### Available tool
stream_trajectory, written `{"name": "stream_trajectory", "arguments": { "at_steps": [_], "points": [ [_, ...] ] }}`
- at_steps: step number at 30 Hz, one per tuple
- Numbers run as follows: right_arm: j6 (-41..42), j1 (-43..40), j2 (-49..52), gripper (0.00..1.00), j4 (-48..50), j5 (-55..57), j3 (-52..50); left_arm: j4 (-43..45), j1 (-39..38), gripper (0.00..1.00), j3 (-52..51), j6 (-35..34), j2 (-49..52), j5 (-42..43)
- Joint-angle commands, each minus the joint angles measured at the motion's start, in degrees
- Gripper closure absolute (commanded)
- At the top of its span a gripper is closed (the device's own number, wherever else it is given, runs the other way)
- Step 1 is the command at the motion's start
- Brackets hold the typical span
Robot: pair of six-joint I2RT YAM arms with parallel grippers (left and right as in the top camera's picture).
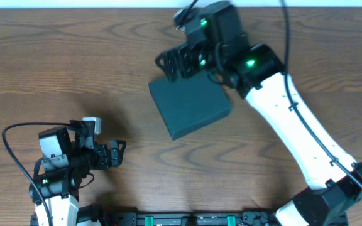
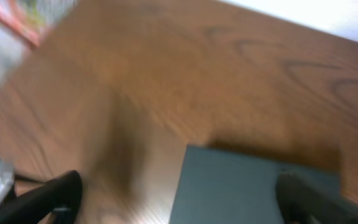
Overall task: Pack container
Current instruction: 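Bring the right gripper over the closed lid and press down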
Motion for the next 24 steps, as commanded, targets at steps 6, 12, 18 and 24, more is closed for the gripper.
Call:
{"name": "stream_trajectory", "arguments": {
  "at_steps": [6,12,18,24],
  "points": [
    [-7.6,2.8,4.1,0.99,-4.3,-4.0,0.0,0.0,-0.3,0.05,0.0,-0.2,0.0,-0.2],
    [-14.1,8.2,8.5,0.99,-6.9,2.4,0.0,0.0,-0.3,0.05,0.0,-0.2,0.0,-0.2],
    [-12.2,14.4,13.0,0.99,-4.9,14.8,0.0,0.0,-0.3,0.05,0.0,-0.3,0.0,-0.2],
    [-11.1,15.5,17.9,0.98,-3.3,17.5,0.0,0.0,-0.3,0.05,0.0,-0.2,0.0,-0.2]
  ]
}}
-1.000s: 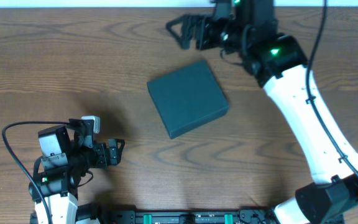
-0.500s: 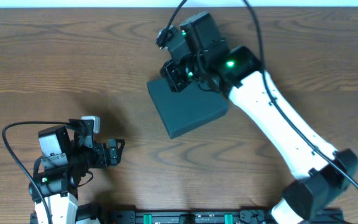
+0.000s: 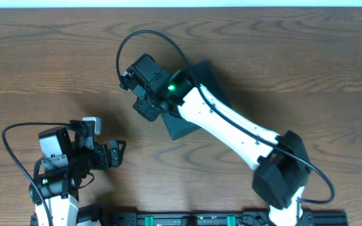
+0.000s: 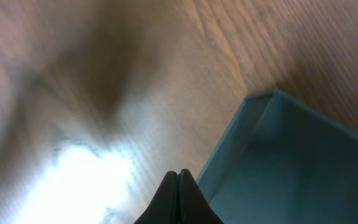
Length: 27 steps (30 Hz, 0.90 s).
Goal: Pack container
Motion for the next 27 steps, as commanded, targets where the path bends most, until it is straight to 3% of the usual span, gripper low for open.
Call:
{"name": "stream_trajectory", "arguments": {
  "at_steps": [1,27],
  "points": [
    [0.7,0.0,2.3,0.98,1.6,5.6,0.0,-0.1,-0.3,0.05,0.0,-0.3,0.0,-0.2],
    [4.4,-3.1,9.7,0.98,11.8,7.0,0.0,-0.1,-0.3,0.05,0.0,-0.2,0.0,-0.2]
  ]
}}
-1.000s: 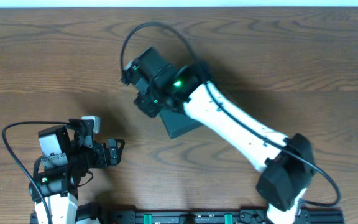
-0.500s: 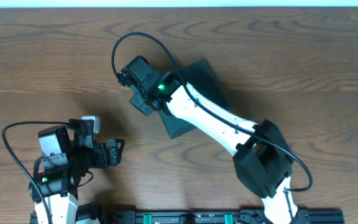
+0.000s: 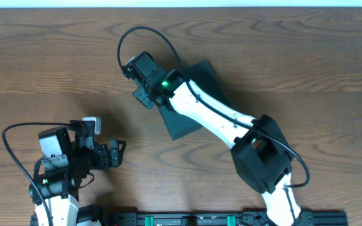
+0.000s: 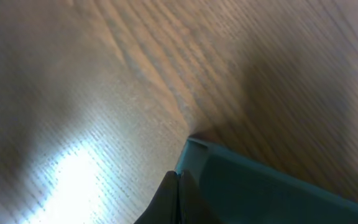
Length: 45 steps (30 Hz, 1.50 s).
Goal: Pack container
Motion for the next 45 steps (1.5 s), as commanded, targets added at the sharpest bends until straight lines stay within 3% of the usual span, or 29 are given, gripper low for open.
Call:
{"name": "stream_trajectory", "arguments": {
  "at_steps": [1,8,23,35,45],
  "points": [
    [2.3,-0.7,2.2,0.98,0.0,-2.4,0.0,0.0,-0.3,0.05,0.0,-0.2,0.0,-0.2],
    [4.0,-0.6,3.3,0.98,-0.2,-4.5,0.0,0.0,-0.3,0.05,-0.1,-0.2,0.0,-0.2],
    [1.2,-1.5,5.6,0.99,4.9,11.1,0.0,0.0,-0.3,0.05,0.0,-0.2,0.0,-0.2],
    [1.1,-7.1,5.6,0.98,6.1,11.1,0.0,0.0,-0.3,0.05,0.0,-0.2,0.0,-0.2],
    [1.2,-6.8,5.4,0.99,6.7,8.3,1.7,0.0,-0.3,0.05,0.0,-0.2,0.0,-0.2]
  ]
}}
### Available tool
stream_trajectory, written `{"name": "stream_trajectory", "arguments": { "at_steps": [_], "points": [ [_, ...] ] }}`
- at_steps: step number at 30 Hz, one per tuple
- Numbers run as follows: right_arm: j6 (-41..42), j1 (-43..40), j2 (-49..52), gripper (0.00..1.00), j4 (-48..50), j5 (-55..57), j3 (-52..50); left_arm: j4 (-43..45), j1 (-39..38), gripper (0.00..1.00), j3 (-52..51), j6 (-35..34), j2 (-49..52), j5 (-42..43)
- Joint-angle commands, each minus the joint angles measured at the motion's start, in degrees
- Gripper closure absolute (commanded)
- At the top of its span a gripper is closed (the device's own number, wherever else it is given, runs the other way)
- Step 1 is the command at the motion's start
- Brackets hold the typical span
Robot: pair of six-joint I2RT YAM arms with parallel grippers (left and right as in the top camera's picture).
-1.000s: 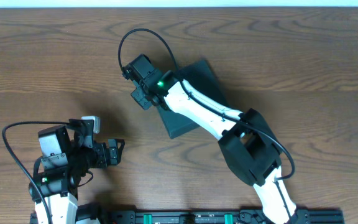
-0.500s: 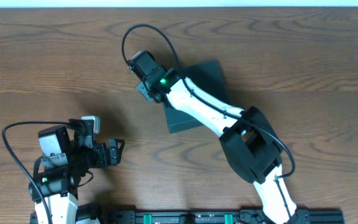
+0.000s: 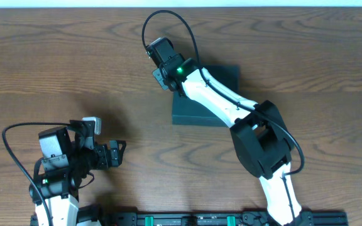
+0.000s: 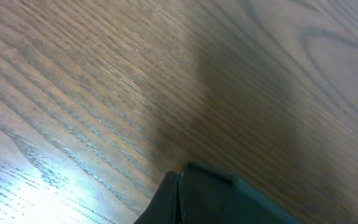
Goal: Pack container
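The container (image 3: 197, 114) is a dark grey-green box lying square to the table's edges at the table's middle. My right arm reaches across it, and my right gripper (image 3: 173, 88) is down at its far-left corner. In the right wrist view the fingertips (image 4: 178, 186) are pressed together with nothing between them, right against the box corner (image 4: 241, 200). My left gripper (image 3: 117, 154) rests open near the front left, far from the box. No items for packing are in view.
The wooden table (image 3: 307, 125) spreads on all sides of the box. The right arm's white link (image 3: 222, 100) covers much of the box top. The left arm's base and cable (image 3: 17, 157) sit at the front left.
The box has turned from a tilted lie to square with the table and sits a little further right. My shut right gripper has moved right and back, staying at the box's corner.
My right gripper was open above the far edge of the tilted box. Then it was shut and low by the box's left side, then against its left corner. The box now lies squared up. The left arm stayed still throughout.
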Motion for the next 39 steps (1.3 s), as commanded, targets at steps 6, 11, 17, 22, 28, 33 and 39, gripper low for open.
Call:
{"name": "stream_trajectory", "arguments": {
  "at_steps": [6,11,17,22,28,33,39],
  "points": [
    [3.2,2.4,1.0,0.98,-18.9,-0.5,16.5,0.0,-0.3,0.04,0.0,-0.3,0.0,-0.2],
    [13.5,1.2,1.0,0.99,-26.6,2.7,18.4,0.0,-0.3,0.05,0.0,-0.3,0.0,-0.2],
    [21.3,-1.0,1.0,0.99,-32.8,1.4,18.3,0.0,-0.3,0.05,0.0,-0.2,0.0,-0.2],
    [22.4,-0.9,0.9,0.99,-35.3,1.4,17.8,0.0,-0.3,0.05,0.0,-0.2,0.0,-0.2],
    [18.1,-0.6,-0.4,0.98,-38.9,1.7,17.8,0.0,-0.3,0.05,0.0,-0.2,0.0,-0.2],
    [17.5,-0.8,-2.8,0.98,-42.5,3.1,17.0,0.0,-0.3,0.05,0.0,-0.2,0.0,-0.2],
    [18.8,-2.5,-13.0,0.98,-38.2,3.6,3.4,0.0,-0.3,0.05,-0.1,-0.2,0.0,-0.2]
  ]
}}
